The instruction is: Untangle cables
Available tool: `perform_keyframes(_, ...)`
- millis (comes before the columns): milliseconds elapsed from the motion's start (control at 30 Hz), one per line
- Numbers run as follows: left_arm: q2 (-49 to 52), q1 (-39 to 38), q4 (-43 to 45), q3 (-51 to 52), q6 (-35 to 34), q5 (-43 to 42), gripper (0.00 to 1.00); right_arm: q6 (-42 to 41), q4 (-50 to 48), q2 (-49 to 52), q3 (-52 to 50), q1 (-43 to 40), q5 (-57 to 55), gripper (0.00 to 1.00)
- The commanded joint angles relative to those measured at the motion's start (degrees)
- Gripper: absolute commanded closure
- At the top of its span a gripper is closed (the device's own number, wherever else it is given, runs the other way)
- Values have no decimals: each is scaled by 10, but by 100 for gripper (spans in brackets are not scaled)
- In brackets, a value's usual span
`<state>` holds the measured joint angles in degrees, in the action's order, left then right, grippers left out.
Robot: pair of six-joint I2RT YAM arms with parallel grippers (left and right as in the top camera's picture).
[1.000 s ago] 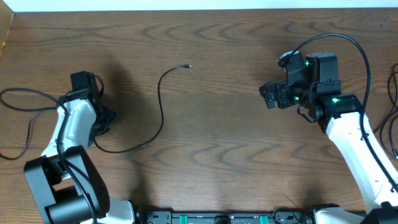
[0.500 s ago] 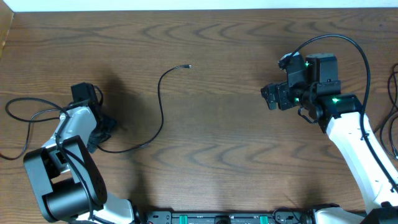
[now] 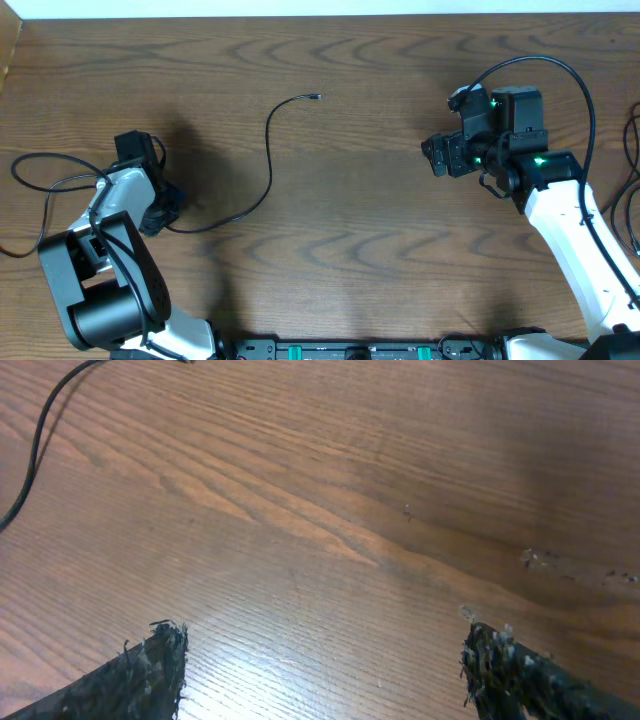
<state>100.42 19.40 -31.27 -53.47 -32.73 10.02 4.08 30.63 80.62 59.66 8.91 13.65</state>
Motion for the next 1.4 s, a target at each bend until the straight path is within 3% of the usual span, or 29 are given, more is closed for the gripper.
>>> perform_keyframes(0,31,-13,-2,20,28,-37,92,7,1,2,2,3,-13,14)
perform_keyframes(400,31,-157,42,20,41,-64,92,7,1,2,2,3,-33,14)
perform_keyframes(933,31,-456,196,20,-100,-107,92,7,22,2,2,2,-46,13)
perform_keyframes(1133,31,-508,220,20,-110,-107,92,-56,29,2,2,0,-75,11)
perform_keyframes(1267,29,-511,226,19,-97,-111,83,-75,35,6,2,0,-56,14)
perform_keyframes(1367,17,-508,225,14,-44,-125,70,-85,47,21,2,2,-38,19)
